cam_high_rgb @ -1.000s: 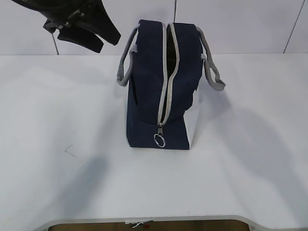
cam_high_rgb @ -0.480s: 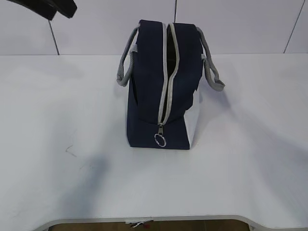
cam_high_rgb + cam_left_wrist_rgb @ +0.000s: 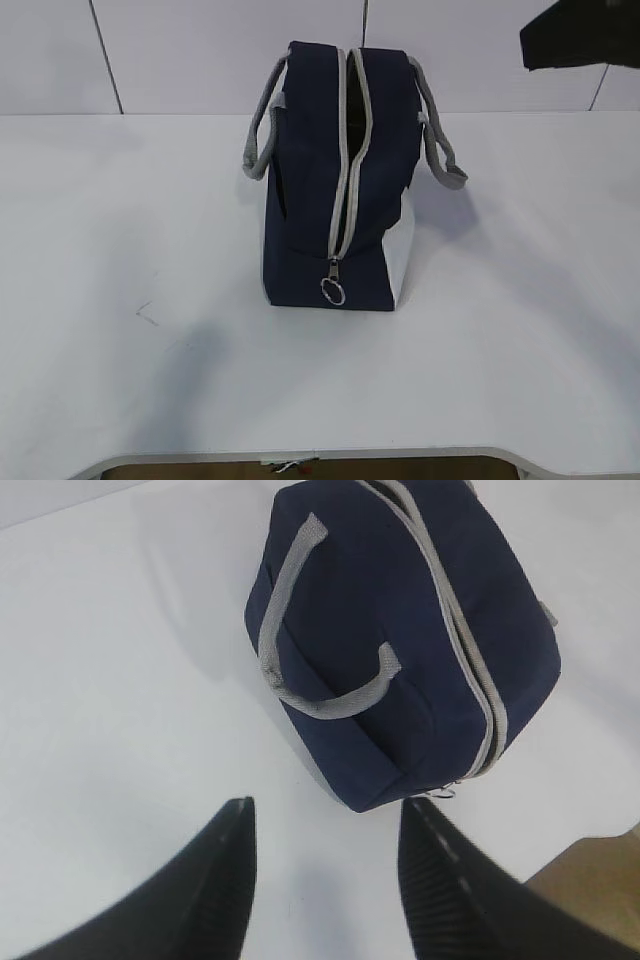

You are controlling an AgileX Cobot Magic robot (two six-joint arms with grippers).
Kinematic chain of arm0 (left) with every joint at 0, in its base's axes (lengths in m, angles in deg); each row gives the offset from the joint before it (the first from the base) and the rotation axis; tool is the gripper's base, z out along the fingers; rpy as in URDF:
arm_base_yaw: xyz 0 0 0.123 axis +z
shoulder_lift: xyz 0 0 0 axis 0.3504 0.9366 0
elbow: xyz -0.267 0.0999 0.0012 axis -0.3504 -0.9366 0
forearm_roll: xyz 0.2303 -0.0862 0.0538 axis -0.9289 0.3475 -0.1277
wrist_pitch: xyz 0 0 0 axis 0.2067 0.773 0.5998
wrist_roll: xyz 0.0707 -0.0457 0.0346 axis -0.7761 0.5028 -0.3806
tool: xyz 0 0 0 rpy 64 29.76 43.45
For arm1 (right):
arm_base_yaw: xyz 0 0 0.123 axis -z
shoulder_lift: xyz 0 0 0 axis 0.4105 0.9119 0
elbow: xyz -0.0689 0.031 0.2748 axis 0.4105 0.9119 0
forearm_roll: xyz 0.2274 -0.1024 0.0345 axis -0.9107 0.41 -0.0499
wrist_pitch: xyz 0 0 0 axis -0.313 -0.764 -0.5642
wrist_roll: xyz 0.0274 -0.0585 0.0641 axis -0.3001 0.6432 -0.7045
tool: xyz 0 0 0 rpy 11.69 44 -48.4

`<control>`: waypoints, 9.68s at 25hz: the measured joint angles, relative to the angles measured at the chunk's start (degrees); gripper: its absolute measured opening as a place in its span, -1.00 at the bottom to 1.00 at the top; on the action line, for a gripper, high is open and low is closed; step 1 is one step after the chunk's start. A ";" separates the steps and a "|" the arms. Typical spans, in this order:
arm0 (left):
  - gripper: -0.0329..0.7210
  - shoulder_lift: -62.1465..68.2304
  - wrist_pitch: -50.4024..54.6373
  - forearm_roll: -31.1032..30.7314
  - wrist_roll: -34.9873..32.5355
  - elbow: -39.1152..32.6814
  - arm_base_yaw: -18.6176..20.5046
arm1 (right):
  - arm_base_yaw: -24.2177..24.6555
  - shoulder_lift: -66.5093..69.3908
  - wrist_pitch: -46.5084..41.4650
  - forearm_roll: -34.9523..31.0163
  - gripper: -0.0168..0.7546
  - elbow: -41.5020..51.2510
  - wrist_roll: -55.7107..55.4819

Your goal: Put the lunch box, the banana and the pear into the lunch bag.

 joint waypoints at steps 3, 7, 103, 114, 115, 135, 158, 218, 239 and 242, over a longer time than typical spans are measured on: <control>0.03 -0.33 0.10 -0.14 0.00 0.00 0.00 | 0.00 1.25 1.75 0.00 0.35 0.27 0.11; 0.03 -0.33 0.10 -0.13 0.14 0.00 0.00 | -1.25 4.13 2.47 -0.21 0.34 0.40 5.38; 0.02 -0.38 0.10 -0.38 0.17 0.00 0.00 | -13.33 48.71 108.94 14.72 0.33 38.76 -15.61; 0.02 -0.38 0.10 -0.27 0.17 0.00 0.00 | -13.33 51.20 108.94 14.72 0.26 37.35 -15.50; 0.02 -0.38 0.10 -0.27 0.17 0.00 0.00 | -13.33 51.20 108.94 14.72 0.23 37.35 -15.50; 0.02 -0.38 0.10 -0.27 0.17 0.00 0.00 | -13.33 51.20 106.78 15.01 -0.17 35.71 -15.50; -0.10 -0.38 0.10 -0.27 0.17 0.00 0.00 | -13.33 51.20 106.68 14.81 -0.86 35.71 -17.48; -0.10 1.37 -18.98 6.16 -22.92 -33.17 0.00 | -13.33 21.20 13.05 12.09 -0.92 0.10 -24.08; -0.09 7.31 -30.36 34.46 -51.92 -40.51 0.00 | -13.33 27.58 -2.25 3.04 -0.92 -17.42 -19.99; -0.03 7.44 -30.45 37.00 -54.80 -40.51 -0.10 | -13.33 27.71 -2.92 2.92 -0.92 -17.45 -19.99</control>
